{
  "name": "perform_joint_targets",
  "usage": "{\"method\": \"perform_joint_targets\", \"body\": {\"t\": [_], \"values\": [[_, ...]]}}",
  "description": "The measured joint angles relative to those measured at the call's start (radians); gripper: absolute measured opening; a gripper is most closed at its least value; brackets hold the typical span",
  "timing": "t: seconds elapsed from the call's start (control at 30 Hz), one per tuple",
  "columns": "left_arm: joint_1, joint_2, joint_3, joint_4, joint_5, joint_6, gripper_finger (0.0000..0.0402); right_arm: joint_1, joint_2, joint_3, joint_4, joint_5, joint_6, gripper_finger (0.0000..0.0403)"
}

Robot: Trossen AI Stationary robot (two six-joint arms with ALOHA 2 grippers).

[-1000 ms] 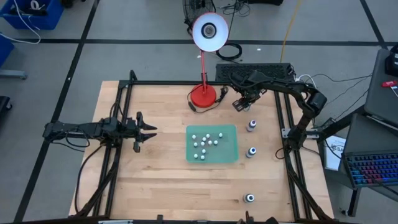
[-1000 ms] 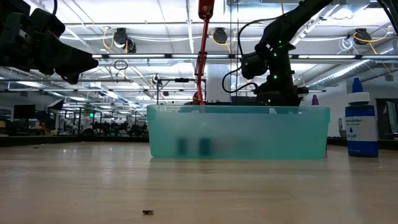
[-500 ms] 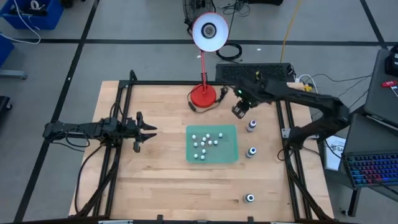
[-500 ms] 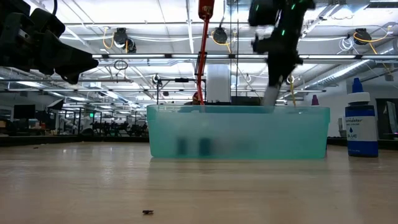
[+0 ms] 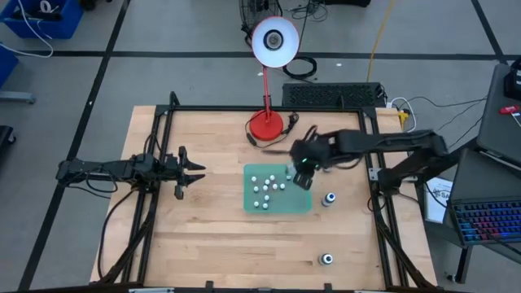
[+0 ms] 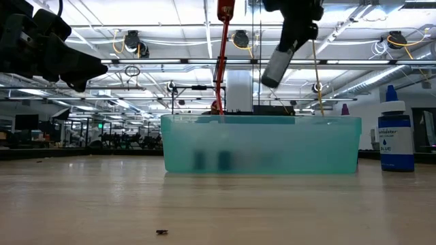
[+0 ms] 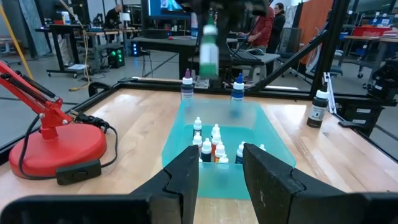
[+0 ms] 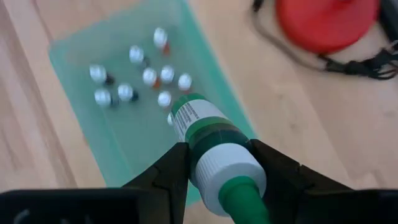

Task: Pick & Place food coloring
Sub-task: Put the big green food coloring bottle into the green bin

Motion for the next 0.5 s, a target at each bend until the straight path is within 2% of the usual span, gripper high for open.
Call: {"method": "perform_joint_targets", "body": {"t": [0.23, 0.5], "values": [[0.000, 0.000, 0.000, 0.000, 0.000, 0.000, 0.0127, 0.016, 0.186, 0.034, -0.172, 0.007, -0.035, 0.0133], [0.000, 0.000, 0.000, 0.000, 0.000, 0.000, 0.0127, -0.024, 0.304, 0.028, -0.155, 0.027, -0.089, 0.0133]]}}
